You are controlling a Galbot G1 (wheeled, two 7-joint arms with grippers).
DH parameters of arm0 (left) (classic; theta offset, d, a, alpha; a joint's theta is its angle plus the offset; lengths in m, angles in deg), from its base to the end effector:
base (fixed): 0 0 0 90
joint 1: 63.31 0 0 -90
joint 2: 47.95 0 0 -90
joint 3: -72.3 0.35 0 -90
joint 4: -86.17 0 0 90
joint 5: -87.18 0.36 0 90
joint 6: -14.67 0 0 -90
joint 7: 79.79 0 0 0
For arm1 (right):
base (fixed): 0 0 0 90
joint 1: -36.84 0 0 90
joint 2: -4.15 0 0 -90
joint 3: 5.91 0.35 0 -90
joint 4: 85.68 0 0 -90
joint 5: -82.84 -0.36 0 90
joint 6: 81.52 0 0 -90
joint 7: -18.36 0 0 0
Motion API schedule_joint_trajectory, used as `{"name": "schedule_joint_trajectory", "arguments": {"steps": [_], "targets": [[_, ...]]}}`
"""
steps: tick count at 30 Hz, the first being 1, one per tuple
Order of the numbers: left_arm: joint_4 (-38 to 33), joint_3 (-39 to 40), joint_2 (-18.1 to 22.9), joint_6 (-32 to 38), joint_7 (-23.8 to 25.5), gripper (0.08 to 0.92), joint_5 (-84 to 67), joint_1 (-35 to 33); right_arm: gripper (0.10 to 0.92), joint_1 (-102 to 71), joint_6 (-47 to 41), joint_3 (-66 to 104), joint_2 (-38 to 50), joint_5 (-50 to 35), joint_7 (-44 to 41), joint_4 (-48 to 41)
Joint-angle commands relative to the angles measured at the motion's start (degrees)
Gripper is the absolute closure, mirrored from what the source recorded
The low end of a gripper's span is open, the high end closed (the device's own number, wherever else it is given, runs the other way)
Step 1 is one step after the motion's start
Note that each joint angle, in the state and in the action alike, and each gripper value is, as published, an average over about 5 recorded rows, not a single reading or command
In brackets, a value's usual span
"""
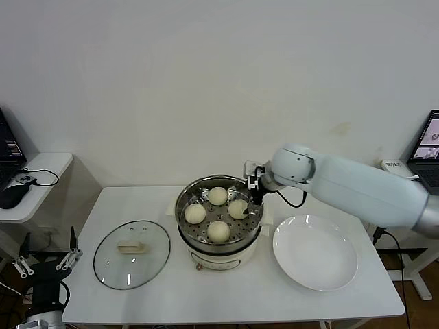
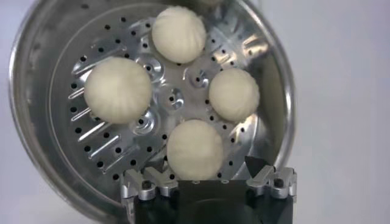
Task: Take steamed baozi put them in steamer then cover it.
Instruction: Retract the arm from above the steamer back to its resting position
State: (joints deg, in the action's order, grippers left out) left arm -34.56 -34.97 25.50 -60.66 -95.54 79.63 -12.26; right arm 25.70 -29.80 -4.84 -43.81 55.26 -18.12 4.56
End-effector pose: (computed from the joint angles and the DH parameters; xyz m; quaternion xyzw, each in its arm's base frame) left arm 0.1462 0.1354 -0.2892 -0.1608 0.9735 0.1289 0.0994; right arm 0.4917 0.0339 -0.0900 0.4648 -0.6918 0.4704 0.2901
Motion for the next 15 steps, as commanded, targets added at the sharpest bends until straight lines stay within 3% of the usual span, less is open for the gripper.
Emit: {"name": "schedule_joint_trajectory", "arguments": {"steps": [1, 9, 15], "targets": [[-0.1, 0.3, 0.0, 0.0, 0.1, 0.177, 0.1, 0.0, 0.202, -10.8, 10.4, 9.4, 13.9, -8.8, 19.2, 11.0], [0.0, 1.3, 0.2, 0.0, 0.1, 0.177, 0.5, 0.2, 0.203, -45.4, 26.8, 39.4, 18.3, -4.1, 31.5, 16.0], [0.4, 2.5, 0.6, -0.7, -0.5, 0.177, 0.9, 0.3, 0.203, -73.3, 38.8, 69.4, 4.7, 5.2, 31.1, 14.4]]}}
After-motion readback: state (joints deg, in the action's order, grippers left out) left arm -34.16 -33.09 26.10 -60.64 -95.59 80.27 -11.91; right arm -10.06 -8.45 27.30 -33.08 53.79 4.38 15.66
